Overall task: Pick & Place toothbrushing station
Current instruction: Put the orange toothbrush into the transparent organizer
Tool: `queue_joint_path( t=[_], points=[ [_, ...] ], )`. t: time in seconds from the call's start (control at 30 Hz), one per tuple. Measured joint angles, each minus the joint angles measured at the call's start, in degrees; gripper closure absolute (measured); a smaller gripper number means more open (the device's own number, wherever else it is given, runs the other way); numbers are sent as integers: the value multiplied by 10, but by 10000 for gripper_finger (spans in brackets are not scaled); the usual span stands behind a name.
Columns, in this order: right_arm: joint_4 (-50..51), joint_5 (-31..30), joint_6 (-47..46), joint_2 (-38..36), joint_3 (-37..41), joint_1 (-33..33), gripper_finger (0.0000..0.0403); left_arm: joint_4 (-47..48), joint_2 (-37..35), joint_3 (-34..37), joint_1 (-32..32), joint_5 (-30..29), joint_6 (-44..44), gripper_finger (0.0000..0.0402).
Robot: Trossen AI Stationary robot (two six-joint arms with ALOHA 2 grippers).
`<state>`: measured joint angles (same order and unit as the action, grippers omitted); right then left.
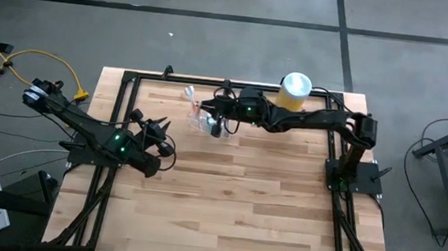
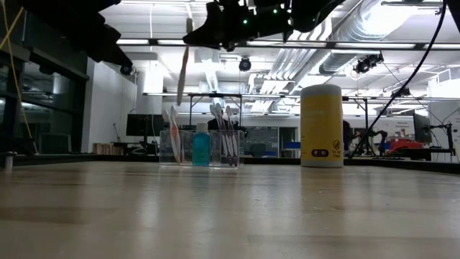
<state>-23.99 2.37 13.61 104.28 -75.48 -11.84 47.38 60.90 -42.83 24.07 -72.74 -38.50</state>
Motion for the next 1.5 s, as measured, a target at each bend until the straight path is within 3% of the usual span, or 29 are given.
queue_joint_path(
  t=[0.53,1.5],
  points=[
    [-68,-27,-18,60,-1,-19,397,-10,0,0,25,0,1,331],
    [-29,-4,-72,77,0,-51,397,-58,0,0,25,6,35,331]
  ],
)
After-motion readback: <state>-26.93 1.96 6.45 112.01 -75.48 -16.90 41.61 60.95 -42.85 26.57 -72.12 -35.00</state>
